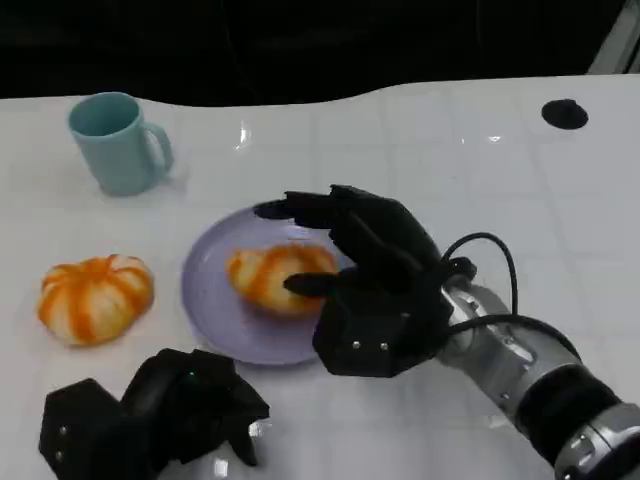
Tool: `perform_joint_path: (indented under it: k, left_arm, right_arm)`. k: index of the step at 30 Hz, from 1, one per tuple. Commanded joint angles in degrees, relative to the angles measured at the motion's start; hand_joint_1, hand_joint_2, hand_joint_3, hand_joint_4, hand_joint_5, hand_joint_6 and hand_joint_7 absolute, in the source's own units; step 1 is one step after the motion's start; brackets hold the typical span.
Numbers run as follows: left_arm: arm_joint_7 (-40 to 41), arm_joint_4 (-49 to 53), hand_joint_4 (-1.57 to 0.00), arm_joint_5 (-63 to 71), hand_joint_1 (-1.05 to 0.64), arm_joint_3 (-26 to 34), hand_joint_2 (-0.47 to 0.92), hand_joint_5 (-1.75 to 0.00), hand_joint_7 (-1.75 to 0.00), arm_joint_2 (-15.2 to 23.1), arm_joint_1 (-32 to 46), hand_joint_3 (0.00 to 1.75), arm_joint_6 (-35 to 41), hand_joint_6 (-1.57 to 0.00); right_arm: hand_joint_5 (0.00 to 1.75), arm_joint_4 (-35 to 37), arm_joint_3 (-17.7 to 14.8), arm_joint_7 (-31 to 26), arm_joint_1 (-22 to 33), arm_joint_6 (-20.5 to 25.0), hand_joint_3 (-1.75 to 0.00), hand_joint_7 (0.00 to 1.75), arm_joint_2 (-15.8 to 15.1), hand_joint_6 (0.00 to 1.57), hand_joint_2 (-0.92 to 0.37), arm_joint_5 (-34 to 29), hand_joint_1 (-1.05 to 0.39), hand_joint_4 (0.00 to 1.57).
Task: Grasp the bread from the table and place it into the plate.
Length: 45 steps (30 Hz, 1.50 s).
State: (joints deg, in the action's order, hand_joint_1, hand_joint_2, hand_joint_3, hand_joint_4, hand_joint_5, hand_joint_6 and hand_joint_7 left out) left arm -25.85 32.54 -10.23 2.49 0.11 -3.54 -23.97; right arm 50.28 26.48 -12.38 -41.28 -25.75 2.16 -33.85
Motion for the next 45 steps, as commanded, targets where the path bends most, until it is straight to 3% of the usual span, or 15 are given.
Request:
perform_joint_path:
  k: [1,12,17,23,28,34,36,40,42,45]
  left_arm:
    - [0.6,-0.8,-1.47,0.5,-1.05,-0.1,0.83,-1.02,-0.54,0.7,0.6,0.01,-0.2,-1.55]
    - [0.9,-1.5,-1.47,0.5,-1.05,-0.3,0.84,-1.02,-0.55,0.5,0.9,0.01,0.1,-1.55]
    - [1.0,-1.9,-1.46,0.6,-1.05,-0.4,0.83,-1.02,-0.56,0.4,0.9,0.01,0.4,-1.55]
    - [0.9,-1.7,-1.46,0.7,-1.05,-0.6,0.84,-1.02,-0.56,0.5,0.8,0.01,0.2,-1.54]
    - [1.3,-1.8,-1.46,0.8,-1.05,-0.7,0.84,-1.02,-0.57,0.4,0.7,0.01,0.4,-1.54]
    - [1.3,-2.3,-1.47,0.3,-1.05,-0.7,0.82,-1.02,-0.56,0.0,0.7,0.0,1.4,-1.55]
    - [1.3,-2.4,-1.47,0.4,-1.05,-0.7,0.82,-1.02,-0.56,0.0,0.7,0.0,1.5,-1.55]
    - [1.1,-2.1,-1.47,0.4,-1.05,-0.7,0.82,-1.02,-0.56,-0.1,0.6,0.0,1.1,-1.54]
    - [1.1,-2.1,-1.47,0.3,-1.05,-0.7,0.82,-1.02,-0.56,-0.1,0.6,0.0,1.1,-1.54]
    - [1.1,-2.2,-1.47,0.3,-1.05,-0.7,0.82,-1.02,-0.56,-0.1,0.6,0.0,1.3,-1.54]
  right_arm:
    - [0.3,-6.2,-0.7,5.6,2.7,1.5,-0.22,0.0,-2.6,0.23,-0.92,2.0,-0.57,0.0]
    - [0.33,-21.7,-3.6,12.5,11.6,3.2,-0.23,0.01,-7.3,0.23,-0.92,5.9,-0.64,0.04]
    - [0.47,-28.1,-5.5,13.3,17.0,1.5,-0.19,0.04,-10.1,0.3,-0.92,7.7,-0.57,0.08]
    - [0.74,-32.0,-8.2,12.0,23.5,-4.0,-0.21,0.11,-12.4,0.46,-0.92,10.3,-0.51,0.19]
    - [0.84,-33.1,-10.9,10.8,28.8,-9.0,-0.17,0.16,-13.0,0.59,-0.92,13.0,-0.4,0.34]
    - [0.91,-32.6,-13.8,11.6,33.1,-13.4,-0.23,0.23,-13.6,0.72,-0.92,16.8,-0.3,0.44]
    - [1.05,-32.0,-14.7,12.2,34.1,-14.9,-0.31,0.34,-14.0,0.77,-0.89,18.5,-0.26,0.5]
    - [1.31,-31.8,-16.3,13.6,35.9,-15.7,-0.76,0.75,-14.5,0.78,-0.65,21.5,-0.2,0.61]
    - [1.53,-32.0,-17.0,14.5,36.8,-15.9,-0.96,0.95,-15.1,0.78,-0.56,22.4,-0.16,0.64]
    - [1.71,-33.2,-18.1,15.4,38.6,-15.4,-1.06,1.17,-15.9,0.77,-0.51,22.7,-0.17,0.72]
